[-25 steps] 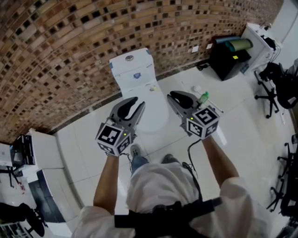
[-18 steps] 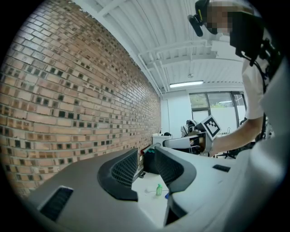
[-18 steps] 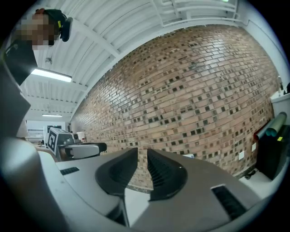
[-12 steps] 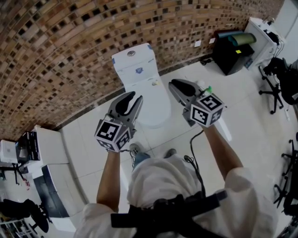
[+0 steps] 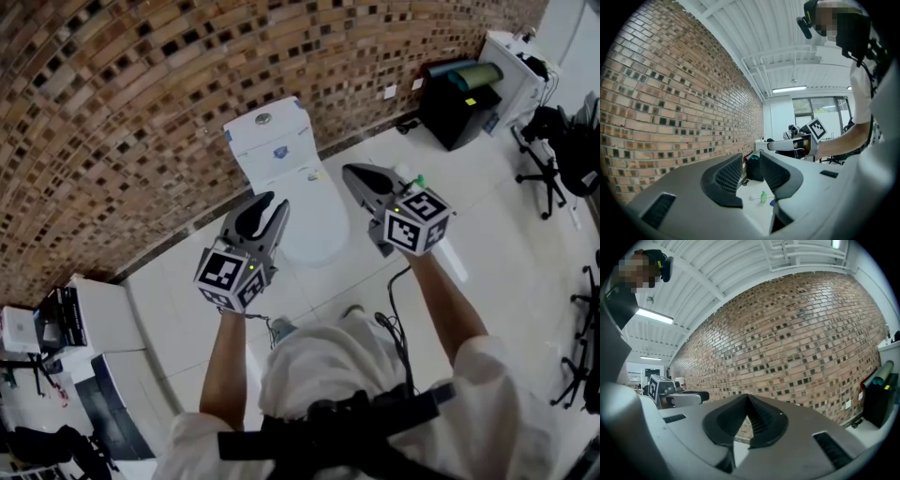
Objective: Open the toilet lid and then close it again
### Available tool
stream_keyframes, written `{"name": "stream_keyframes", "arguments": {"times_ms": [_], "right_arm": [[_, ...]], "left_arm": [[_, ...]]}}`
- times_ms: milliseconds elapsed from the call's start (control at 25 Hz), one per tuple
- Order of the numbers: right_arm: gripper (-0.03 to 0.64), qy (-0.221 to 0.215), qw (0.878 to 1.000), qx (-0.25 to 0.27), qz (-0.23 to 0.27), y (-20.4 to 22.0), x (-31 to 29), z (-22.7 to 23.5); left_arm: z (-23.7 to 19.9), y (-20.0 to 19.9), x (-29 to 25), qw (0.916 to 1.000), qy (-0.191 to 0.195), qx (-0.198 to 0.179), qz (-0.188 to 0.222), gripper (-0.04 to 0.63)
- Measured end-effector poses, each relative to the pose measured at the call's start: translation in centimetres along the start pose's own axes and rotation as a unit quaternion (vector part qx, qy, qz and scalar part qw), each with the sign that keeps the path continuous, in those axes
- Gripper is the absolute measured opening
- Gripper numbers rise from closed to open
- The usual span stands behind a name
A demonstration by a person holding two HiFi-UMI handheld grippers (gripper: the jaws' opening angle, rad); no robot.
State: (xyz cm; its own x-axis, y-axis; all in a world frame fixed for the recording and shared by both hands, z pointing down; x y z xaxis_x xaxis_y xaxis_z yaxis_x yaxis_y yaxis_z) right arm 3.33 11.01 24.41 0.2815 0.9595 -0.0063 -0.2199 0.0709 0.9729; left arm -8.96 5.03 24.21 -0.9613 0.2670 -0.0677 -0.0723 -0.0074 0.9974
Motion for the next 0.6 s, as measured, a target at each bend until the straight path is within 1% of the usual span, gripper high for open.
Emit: {"name": "stream_keyframes", "arguments": {"times_ms": [120,280,440,600], "right_arm": [[0.0,0.012,1.0,-0.002,-0.002,0.4,-1.9,-0.9],[0.0,0.025,1.0,-0.007,-0.011,1.3,-5.7,-2.9],[0.0,0.035,0.999,-0.001,-0.022,2.4,-9.4,-5.2],[0.0,0.052,0.998,-0.001,-0.024,3.1,-11.9,-6.4]], "left_arm": [[-2.2,0.3,0.9,1.0,0.007,0.0,0.003,0.117],[-6.1,0.8,2.8,0.9997,0.022,0.001,-0.003,0.117],[-10.6,1.8,4.5,0.9997,0.023,0.011,-0.003,0.117],[-13.4,3.0,5.6,0.9991,0.039,0.011,-0.009,0.117]]}}
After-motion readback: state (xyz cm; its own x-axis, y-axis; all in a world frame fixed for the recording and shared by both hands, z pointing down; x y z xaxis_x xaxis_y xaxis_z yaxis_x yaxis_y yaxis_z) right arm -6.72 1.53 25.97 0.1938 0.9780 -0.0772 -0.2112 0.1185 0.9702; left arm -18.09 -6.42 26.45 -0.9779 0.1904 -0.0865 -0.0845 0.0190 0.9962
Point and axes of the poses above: the fingertips, and each gripper's own axes: x backward along the fingers, z to its right, y out of its underside, the point moved 1 cm from there along x, backward along the fingers, and after that the axes turned 14 degrees about -y, right-handed, at the moved point
